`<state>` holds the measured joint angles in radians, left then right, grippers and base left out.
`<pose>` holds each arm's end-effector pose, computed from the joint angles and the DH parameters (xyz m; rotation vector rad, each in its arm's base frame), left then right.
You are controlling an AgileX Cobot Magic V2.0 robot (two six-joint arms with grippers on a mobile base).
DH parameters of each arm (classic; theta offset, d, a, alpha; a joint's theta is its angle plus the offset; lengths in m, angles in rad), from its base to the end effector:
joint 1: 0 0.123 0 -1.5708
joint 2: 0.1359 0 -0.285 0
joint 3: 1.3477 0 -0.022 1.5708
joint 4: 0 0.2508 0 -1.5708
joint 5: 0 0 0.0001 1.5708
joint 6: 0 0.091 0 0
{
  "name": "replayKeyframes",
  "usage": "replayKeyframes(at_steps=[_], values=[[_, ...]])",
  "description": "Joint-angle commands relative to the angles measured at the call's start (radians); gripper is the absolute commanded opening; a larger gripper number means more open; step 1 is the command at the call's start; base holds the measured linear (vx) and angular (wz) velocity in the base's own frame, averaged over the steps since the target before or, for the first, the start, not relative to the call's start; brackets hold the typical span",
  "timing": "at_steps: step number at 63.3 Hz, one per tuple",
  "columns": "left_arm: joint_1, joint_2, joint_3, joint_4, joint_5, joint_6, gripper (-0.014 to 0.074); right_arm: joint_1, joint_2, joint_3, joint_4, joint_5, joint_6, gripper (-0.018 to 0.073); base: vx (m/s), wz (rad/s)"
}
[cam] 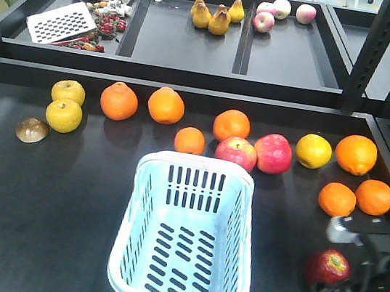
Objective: Pick three apples into basket with both arms
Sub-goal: 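Reach the right gripper to the nearest red apple and grasp it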
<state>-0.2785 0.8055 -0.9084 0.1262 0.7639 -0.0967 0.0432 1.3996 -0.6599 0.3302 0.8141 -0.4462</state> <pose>0.1470 -0.0338 0.3734 0.2406 2.1255 -0.0731 0.2130 0.0307 0.1853 -0.4060 2.9438 0.3371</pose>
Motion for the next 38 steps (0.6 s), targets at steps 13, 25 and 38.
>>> replayKeyframes(at_steps=[13, 25, 38], values=[[0.002, -0.006, -0.025, -0.001, -0.059, -0.009, 0.0593, 0.174, 0.132, -0.03, -0.148, -0.155, 0.15, 0.0623, 0.0, 0.0], [0.002, -0.006, -0.025, -0.001, -0.059, -0.009, 0.0593, 0.218, 0.224, -0.034, -0.146, -0.189, 0.159, 0.062, 0.0, 0.0], [0.002, -0.006, -0.025, -0.001, -0.059, -0.009, 0.0593, 0.227, 0.322, -0.034, -0.123, -0.295, 0.162, 0.0619, 0.0, 0.0]])
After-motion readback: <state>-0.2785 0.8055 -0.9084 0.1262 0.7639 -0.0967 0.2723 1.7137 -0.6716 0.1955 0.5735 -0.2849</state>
